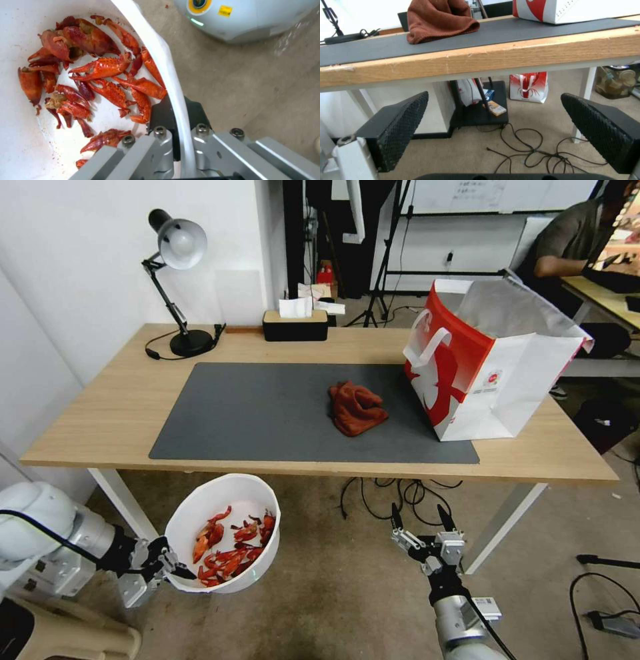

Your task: Sweep shrimp from table into container with towel, then put container into takeout bag.

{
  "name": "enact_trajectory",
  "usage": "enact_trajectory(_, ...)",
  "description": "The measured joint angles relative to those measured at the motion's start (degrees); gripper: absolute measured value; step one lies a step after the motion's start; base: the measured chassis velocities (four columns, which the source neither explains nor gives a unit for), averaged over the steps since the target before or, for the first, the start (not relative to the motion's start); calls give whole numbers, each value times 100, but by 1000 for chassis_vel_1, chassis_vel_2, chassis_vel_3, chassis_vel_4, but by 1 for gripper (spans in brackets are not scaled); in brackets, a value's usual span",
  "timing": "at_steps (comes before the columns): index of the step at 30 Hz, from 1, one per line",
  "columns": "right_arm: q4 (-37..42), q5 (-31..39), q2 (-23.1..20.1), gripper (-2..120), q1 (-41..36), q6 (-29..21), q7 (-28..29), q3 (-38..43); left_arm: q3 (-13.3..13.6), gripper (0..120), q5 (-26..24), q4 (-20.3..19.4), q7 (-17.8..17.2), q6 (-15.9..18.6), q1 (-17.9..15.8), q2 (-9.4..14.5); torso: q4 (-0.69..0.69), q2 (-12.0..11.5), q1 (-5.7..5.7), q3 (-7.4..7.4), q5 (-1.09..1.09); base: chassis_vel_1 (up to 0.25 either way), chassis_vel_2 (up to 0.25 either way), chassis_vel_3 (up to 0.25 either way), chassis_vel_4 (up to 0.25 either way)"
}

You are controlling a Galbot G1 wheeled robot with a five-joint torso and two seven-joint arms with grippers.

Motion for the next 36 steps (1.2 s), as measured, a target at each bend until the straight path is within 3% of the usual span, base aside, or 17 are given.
enact_trajectory(5, -3, 34, -6, 100, 46, -16, 0, -1, -174, 0, -186, -331, 74, 130, -130, 222, 1, 0, 0, 0, -1, 0, 0, 0, 0)
enact_trajectory(7, -3, 46, 4, 100, 92, -35, 3, -3, -80, 0, -407, -701, 97, 481, -715, 548, -3, 0, 0, 0, 2, 0, 0, 0, 0)
enact_trajectory(8, -3, 46, 4, 100, 92, -35, 3, -3, -80, 0, -407, -701, 97, 481, -715, 548, -3, 0, 0, 0, 2, 0, 0, 0, 0)
enact_trajectory(9, 2, 47, 12, 100, 102, -44, 3, -10, 87, 0, -657, -807, -23, 779, -1069, 758, -4, 0, 0, 0, 2, 0, 0, 0, 0)
enact_trajectory(11, 20, 45, 20, 100, 95, -47, 4, -16, 216, 0, -952, -814, -174, 1024, -1250, 913, -4, -1, 0, 0, 2, 0, 0, 0, 0)
enact_trajectory(13, 48, 34, 28, 100, 90, -49, 3, -36, 575, 0, -1636, -653, -518, 1417, -1639, 1207, -1, 0, 0, 0, 1, 0, 0, 0, 0)
enact_trajectory(19, 39, 35, 55, 100, 134, -58, 7, -68, 1138, 0, -1967, 4, -1000, 1509, -2380, 1505, 0, 0, 0, 0, 0, 0, 0, 0, 0)
enact_trajectory(21, 35, 34, 75, 100, 134, -61, 7, -71, 1321, 0, -1966, 148, -1139, 1511, -2610, 1485, 0, 0, 0, 0, -1, 0, 0, 0, 0)
enact_trajectory(23, 30, 11, 118, 100, 130, -85, 8, -74, 2045, 0, -1810, 423, -1313, 1434, -3368, 1279, 2, 0, 0, 0, -1, 0, 0, 0, 0)
enact_trajectory(24, 30, 11, 118, 100, 130, -85, 8, -74, 2045, 0, -1810, 423, -1313, 1434, -3368, 1279, 2, 0, 0, 0, -1, 0, 0, 0, 0)
enact_trajectory(26, 24, -44, 183, 100, 122, -100, 13, -73, 2795, 0, -1518, 811, -1291, 1188, -4275, 920, 0, 0, 0, 0, 2, 0, 0, 0, 0)
enact_trajectory(27, 24, -44, 183, 100, 122, -100, 13, -73, 2795, 0, -1518, 811, -1291, 1188, -4275, 920, 0, 0, 0, 0, 2, 0, 0, 0, 0)
enact_trajectory(29, 23, -109, 238, 100, 103, -109, 17, -78, 3474, 0, -1357, 1227, -1225, 1010, -4981, 573, -1, 0, 0, 1, -6, 0, 0, 0, 0)
enact_trajectory(30, 23, -109, 238, 100, 103, -109, 17, -78, 3474, 0, -1357, 1227, -1225, 1010, -4981, 573, -1, 0, 0, 1, -6, 0, 0, 0, 0)
enact_trajectory(33, 22, -194, 311, 100, 85, -122, 20, -86, 4660, 0, -1351, 1826, -1203, 880, -6209, 140, 2, 0, 0, 1, -1, 0, 0, 0, 0)
enact_trajectory(34, 22, -194, 311, 100, 85, -122, 20, -86, 4660, 0, -1351, 1826, -1203, 880, -6209, 140, 2, 0, 0, 1, -1, 0, 0, 0, 0)
enact_trajectory(36, 14, -237, 370, 100, 78, -125, 23, -83, 5340, 0, -1329, 2277, -1129, 824, -7048, -266, 0, 0, 0, 1, 2, 0, 0, 0, 0)
